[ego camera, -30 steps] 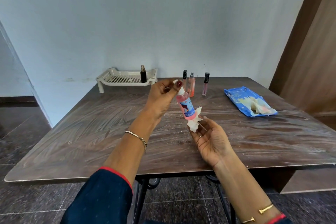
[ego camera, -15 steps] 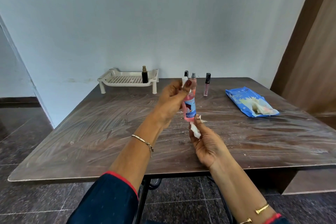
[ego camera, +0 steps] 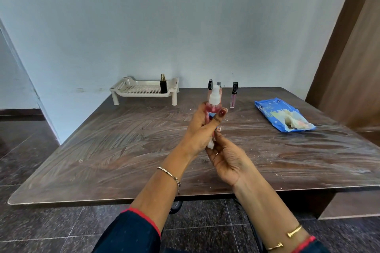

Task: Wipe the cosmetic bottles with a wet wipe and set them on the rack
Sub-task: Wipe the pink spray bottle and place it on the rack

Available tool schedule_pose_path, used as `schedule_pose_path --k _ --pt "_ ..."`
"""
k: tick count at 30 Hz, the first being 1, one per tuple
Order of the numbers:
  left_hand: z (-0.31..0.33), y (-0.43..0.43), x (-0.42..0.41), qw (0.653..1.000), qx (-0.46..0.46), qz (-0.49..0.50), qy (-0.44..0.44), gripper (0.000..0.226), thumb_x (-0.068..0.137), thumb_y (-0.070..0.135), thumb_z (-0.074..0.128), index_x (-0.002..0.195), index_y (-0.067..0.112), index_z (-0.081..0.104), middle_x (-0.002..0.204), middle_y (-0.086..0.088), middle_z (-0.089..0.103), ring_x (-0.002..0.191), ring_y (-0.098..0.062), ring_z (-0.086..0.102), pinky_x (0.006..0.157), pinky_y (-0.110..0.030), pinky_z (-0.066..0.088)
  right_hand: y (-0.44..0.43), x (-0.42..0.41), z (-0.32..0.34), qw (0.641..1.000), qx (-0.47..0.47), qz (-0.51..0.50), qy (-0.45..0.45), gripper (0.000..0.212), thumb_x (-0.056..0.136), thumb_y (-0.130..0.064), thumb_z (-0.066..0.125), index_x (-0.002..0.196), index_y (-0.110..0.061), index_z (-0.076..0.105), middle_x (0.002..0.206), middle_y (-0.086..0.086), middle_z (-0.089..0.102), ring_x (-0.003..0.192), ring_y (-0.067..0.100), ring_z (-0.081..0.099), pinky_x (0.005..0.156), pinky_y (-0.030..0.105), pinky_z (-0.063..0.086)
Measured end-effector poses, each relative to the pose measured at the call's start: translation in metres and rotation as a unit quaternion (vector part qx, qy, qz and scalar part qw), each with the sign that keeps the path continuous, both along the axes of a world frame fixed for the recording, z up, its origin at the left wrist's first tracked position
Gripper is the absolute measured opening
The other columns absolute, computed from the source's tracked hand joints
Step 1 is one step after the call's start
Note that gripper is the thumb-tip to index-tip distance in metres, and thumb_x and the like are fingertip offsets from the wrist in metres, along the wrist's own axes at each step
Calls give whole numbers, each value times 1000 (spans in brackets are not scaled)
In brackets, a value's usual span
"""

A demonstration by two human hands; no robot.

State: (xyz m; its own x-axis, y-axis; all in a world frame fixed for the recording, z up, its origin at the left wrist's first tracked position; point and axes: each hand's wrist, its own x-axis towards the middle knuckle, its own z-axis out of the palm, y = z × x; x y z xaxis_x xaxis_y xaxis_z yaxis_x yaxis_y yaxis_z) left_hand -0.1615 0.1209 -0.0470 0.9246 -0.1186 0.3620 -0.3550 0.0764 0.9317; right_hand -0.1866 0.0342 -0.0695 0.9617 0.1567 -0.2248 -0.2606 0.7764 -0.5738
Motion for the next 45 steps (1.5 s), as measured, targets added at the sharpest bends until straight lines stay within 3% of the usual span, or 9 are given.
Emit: schedule_pose_path --k 6,18,21,25,27,31,38,42,45 --pt "2 0 -1 999 -52 9 4 22 91 21 58 112 17 54 78 1 59 67 -4 59 67 -17 53 0 -5 2 1000 0 4 11 19 76 -10 67 92 1 68 87 12 71 69 13 70 65 21 58" --pt "9 8 0 994 50 1 101 35 101 34 32 133 19 36 118 -2 52 93 -9 53 87 -31 47 -28 5 31 973 -143 -147 -103 14 76 -13 72 87 -7 66 83 5 71 74 12 66 68 20 55" --pt "1 7 -1 990 21 -10 142 54 97 53 21 138 22 39 128 -10 53 104 -19 52 91 -34 42 -29 11 40 846 -418 -209 -255 18 85 -18 68 101 -10 69 90 -3 71 78 5 65 71 15 51" --pt "-1 -4 -6 988 -32 -62 138 70 79 71 17 127 33 51 130 -4 58 123 -21 52 106 -49 38 -23 16 30 448 -731 -266 -440 30 86 -6 61 116 -6 65 112 8 63 91 19 62 76 27 54" --pt "1 -8 -8 981 -88 -70 156 78 73 74 19 119 26 59 128 -9 61 123 -25 53 108 -51 36 -21 15 21 320 -796 -240 -454 34 78 -1 69 111 -6 66 111 12 60 84 27 62 60 35 54" --pt "-1 -5 -4 974 -127 -63 179 95 71 83 11 97 13 69 102 -20 63 104 -29 59 108 -47 39 -22 2 8 283 -807 -225 -467 29 66 6 73 93 -4 67 93 11 58 66 26 57 43 27 38" --pt "-10 2 8 958 -182 -85 206 95 80 79 8 129 9 51 73 -2 56 74 -13 58 82 -30 55 -32 -7 -7 237 -806 -172 -515 27 69 -2 77 93 -9 66 88 7 57 60 22 53 40 29 37" --pt "-6 8 8 944 -240 -38 221 57 92 60 32 114 12 53 81 -4 46 66 -13 50 64 -27 50 -43 -3 -13 216 -805 -117 -539 21 77 -2 71 96 -9 66 94 8 57 61 24 53 41 32 40" --pt "-1 17 7 954 -207 -1 217 22 98 33 42 107 16 54 88 -6 50 68 -15 53 57 -27 48 -52 6 -11 271 -808 -126 -508 24 75 3 70 97 -7 68 95 8 59 64 27 59 42 32 46"
